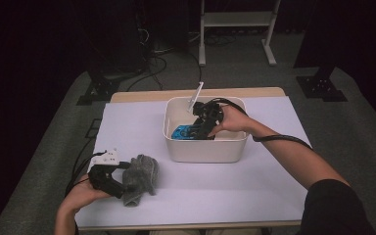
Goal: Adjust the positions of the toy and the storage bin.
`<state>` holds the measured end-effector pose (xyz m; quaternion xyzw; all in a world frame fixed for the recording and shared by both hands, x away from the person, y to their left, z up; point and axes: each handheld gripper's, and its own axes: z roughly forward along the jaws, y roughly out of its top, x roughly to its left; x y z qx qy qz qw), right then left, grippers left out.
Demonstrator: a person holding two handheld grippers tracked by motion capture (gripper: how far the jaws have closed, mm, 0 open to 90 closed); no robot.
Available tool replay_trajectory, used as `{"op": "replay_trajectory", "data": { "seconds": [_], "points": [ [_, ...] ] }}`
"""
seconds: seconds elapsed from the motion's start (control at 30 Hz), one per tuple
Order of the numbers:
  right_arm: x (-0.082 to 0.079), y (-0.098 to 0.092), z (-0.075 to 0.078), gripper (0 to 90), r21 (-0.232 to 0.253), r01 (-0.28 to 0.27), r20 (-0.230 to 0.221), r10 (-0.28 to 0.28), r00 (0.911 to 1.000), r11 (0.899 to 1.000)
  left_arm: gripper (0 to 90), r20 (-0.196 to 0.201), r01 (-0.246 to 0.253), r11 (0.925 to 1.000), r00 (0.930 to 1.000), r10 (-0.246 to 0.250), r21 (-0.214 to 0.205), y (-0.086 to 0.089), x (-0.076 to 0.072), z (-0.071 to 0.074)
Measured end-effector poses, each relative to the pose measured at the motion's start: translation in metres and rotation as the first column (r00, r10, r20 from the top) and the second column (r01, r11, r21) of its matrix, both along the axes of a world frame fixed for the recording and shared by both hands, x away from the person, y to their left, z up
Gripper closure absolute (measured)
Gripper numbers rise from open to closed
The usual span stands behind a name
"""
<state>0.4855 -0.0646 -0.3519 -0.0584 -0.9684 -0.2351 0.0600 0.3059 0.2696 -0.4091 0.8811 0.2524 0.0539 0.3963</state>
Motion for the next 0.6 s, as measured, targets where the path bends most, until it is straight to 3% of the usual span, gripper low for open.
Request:
{"op": "replay_trajectory", "data": {
  "seconds": [0.6],
  "points": [
    [-0.0037,0.0029,-0.0037,25.2,-0.041,-0.013,0.004,0.013,0.9999,0.999,6.5,0.002,0.001,1.0000,1.0000,-0.001,-0.002,0.0005,-0.0002,0.0002]
  ]
}}
